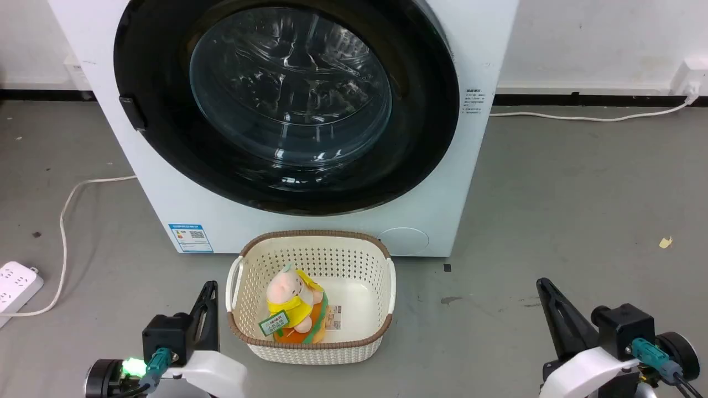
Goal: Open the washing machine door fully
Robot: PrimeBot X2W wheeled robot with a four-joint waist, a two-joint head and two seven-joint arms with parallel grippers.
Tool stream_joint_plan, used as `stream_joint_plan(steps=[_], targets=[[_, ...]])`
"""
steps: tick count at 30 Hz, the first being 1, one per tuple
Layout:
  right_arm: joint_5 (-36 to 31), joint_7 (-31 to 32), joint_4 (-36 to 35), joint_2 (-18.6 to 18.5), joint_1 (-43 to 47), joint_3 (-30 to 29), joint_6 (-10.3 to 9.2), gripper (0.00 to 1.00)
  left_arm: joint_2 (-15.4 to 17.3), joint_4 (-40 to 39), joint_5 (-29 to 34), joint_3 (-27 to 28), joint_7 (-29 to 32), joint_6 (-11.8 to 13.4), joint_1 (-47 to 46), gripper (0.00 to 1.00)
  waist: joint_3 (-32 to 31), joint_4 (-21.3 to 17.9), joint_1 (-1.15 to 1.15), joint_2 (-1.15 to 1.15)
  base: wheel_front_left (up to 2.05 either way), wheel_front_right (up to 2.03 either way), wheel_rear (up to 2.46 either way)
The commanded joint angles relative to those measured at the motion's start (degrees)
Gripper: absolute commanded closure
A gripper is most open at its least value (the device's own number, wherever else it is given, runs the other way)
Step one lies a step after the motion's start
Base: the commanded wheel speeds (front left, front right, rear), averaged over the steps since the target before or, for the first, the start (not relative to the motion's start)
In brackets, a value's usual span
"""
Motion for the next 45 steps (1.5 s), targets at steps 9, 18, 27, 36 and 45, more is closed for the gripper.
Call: stream_joint_plan(steps=[9,18,27,36,45], targets=[[-0.43,0.07,-0.20,-0.01,-0.69,0.01,-0.03,1.00,0.09,-0.23,0.15,0.04,0.02,-0.30,-0.87,1.00,0.00,0.00,0.00,0.00,0.00,0.00,0.00],[-0.43,0.07,-0.20,-0.01,-0.69,0.01,-0.03,1.00,0.09,-0.23,0.15,0.04,0.02,-0.30,-0.87,1.00,0.00,0.00,0.00,0.00,0.00,0.00,0.00],[-0.43,0.07,-0.20,-0.01,-0.69,0.01,-0.03,1.00,0.09,-0.23,0.15,0.04,0.02,-0.30,-0.87,1.00,0.00,0.00,0.00,0.00,0.00,0.00,0.00],[0.06,-0.04,0.03,0.00,0.03,0.02,0.00,1.00,-0.01,0.03,-0.02,-0.04,-0.02,0.05,0.05,1.00,0.00,0.00,0.00,0.00,0.00,0.00,0.00],[1.10,-0.99,0.24,0.00,0.04,-0.08,0.00,0.00,0.00,0.58,-0.50,-0.93,-0.99,0.40,-0.03,0.00,0.07,-0.02,0.00,0.00,0.00,0.00,0.00]])
